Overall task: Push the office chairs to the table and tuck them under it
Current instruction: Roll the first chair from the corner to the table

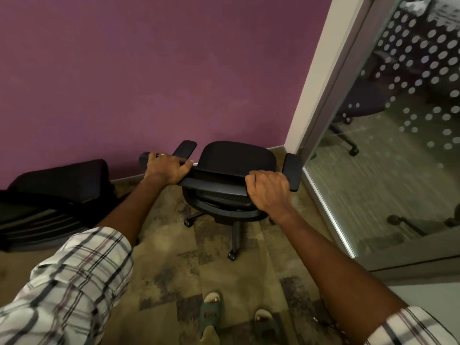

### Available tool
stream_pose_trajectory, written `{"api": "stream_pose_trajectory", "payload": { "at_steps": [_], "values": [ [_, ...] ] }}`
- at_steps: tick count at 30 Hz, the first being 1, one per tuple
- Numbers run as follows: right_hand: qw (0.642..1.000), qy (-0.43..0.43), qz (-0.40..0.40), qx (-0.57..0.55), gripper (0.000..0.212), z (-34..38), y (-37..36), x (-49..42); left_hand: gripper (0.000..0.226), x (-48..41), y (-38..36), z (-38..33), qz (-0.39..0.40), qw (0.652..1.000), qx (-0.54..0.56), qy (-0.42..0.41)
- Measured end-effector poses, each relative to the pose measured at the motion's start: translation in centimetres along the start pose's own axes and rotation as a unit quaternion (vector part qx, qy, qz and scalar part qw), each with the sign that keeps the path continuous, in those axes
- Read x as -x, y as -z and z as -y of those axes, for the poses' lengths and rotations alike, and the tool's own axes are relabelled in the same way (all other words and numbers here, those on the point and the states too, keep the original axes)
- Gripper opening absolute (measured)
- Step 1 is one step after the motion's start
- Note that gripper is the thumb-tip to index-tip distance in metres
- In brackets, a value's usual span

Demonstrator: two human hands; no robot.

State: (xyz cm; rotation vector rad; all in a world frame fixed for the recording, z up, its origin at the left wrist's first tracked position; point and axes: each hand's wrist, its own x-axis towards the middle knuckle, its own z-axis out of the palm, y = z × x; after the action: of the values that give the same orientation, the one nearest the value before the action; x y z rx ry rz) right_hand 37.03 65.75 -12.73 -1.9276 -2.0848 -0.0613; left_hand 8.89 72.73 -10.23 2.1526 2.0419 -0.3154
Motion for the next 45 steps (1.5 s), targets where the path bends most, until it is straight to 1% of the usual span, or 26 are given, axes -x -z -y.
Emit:
{"api": "stream_pose_trajectory", "payload": {
  "at_steps": [1, 2, 4, 8, 10, 11, 16, 20, 23, 24, 25, 26, 28, 29, 31, 33, 34, 36, 38, 40, 43, 45],
  "values": [
    [1.000, 0.006, 0.018, -0.004, 0.051, -0.8, 0.4, 0.2, 0.058, 0.8, -0.5, -0.6, 0.001, 1.000, 0.007, 0.015],
    [1.000, 0.003, 0.026, 0.000, 0.050, -0.6, 0.3, 0.1, 0.058, 1.0, -0.7, -0.3, -0.004, 1.000, -0.001, 0.012],
    [0.999, 0.033, 0.038, 0.001, 0.051, -1.9, 0.9, 0.4, 0.057, 3.2, -2.1, -1.8, -0.008, 0.999, 0.010, 0.047],
    [0.999, 0.020, 0.028, 0.008, 0.058, -2.4, 2.3, -0.2, 0.056, 5.1, -1.6, -3.2, -0.062, 0.993, 0.034, 0.090],
    [0.999, 0.016, 0.045, -0.004, 0.060, -4.2, 2.4, 1.0, 0.055, 7.0, -2.3, -5.6, -0.051, 0.993, 0.041, 0.103],
    [0.999, 0.010, 0.042, 0.000, 0.059, -4.4, 2.3, 1.1, 0.055, 7.2, -2.2, -6.0, -0.059, 0.992, 0.041, 0.100],
    [0.997, 0.034, 0.072, 0.006, 0.062, -6.4, 2.4, 3.7, 0.057, 12.5, -4.1, -9.3, -0.034, 0.987, 0.054, 0.146],
    [0.996, 0.057, 0.062, -0.008, 0.061, -7.4, 2.9, 5.2, 0.058, 15.2, -4.8, -11.1, -0.031, 0.984, 0.060, 0.167],
    [0.996, 0.076, 0.044, -0.020, 0.058, -7.3, 3.3, 5.8, 0.061, 17.5, -4.5, -11.8, -0.046, 0.976, 0.072, 0.202],
    [0.995, 0.088, 0.046, -0.021, 0.057, -7.7, 3.5, 6.9, 0.062, 19.0, -5.0, -12.5, -0.036, 0.974, 0.072, 0.211],
    [0.993, 0.105, 0.045, -0.023, 0.056, -8.7, 3.5, 8.2, 0.062, 20.5, -5.7, -13.7, -0.029, 0.974, 0.070, 0.214],
    [0.993, 0.104, 0.039, -0.029, 0.055, -10.3, 3.4, 8.8, 0.061, 20.4, -6.3, -15.2, -0.028, 0.976, 0.076, 0.202],
    [0.990, 0.135, 0.032, -0.032, 0.054, -10.9, 3.6, 10.8, 0.057, 23.6, -7.4, -16.4, -0.022, 0.972, 0.108, 0.206],
    [0.991, 0.126, 0.041, -0.035, 0.052, -11.6, 3.7, 10.5, 0.056, 23.7, -7.4, -17.1, -0.028, 0.972, 0.122, 0.199],
    [0.988, 0.144, 0.035, -0.053, 0.050, -8.8, 4.1, 10.5, 0.054, 26.2, -7.3, -15.2, -0.069, 0.963, 0.121, 0.232],
    [0.982, 0.179, 0.040, -0.051, 0.053, -7.6, 4.4, 11.9, 0.054, 29.6, -8.3, -15.1, -0.066, 0.954, 0.128, 0.263],
    [0.982, 0.178, 0.044, -0.049, 0.054, -7.8, 4.2, 12.1, 0.055, 29.9, -8.7, -15.4, -0.066, 0.956, 0.123, 0.258],
    [0.972, 0.219, 0.057, -0.056, 0.054, -8.4, 4.3, 13.3, 0.057, 32.4, -10.1, -16.8, -0.059, 0.946, 0.137, 0.287],
    [0.972, 0.221, 0.061, -0.052, 0.054, -8.6, 3.7, 13.6, 0.059, 33.3, -10.9, -17.2, -0.049, 0.942, 0.154, 0.293],
    [0.961, 0.263, 0.065, -0.063, 0.054, -7.6, 4.1, 14.3, 0.061, 35.5, -11.3, -17.5, -0.050, 0.930, 0.154, 0.329],
    [0.947, 0.302, 0.065, -0.086, 0.053, -6.6, 4.1, 14.2, 0.060, 37.1, -11.3, -18.3, -0.060, 0.912, 0.162, 0.373],
    [0.938, 0.323, 0.079, -0.096, 0.051, -6.2, 4.2, 13.4, 0.059, 37.7, -10.9, -19.0, -0.065, 0.898, 0.175, 0.399]
  ]
}}
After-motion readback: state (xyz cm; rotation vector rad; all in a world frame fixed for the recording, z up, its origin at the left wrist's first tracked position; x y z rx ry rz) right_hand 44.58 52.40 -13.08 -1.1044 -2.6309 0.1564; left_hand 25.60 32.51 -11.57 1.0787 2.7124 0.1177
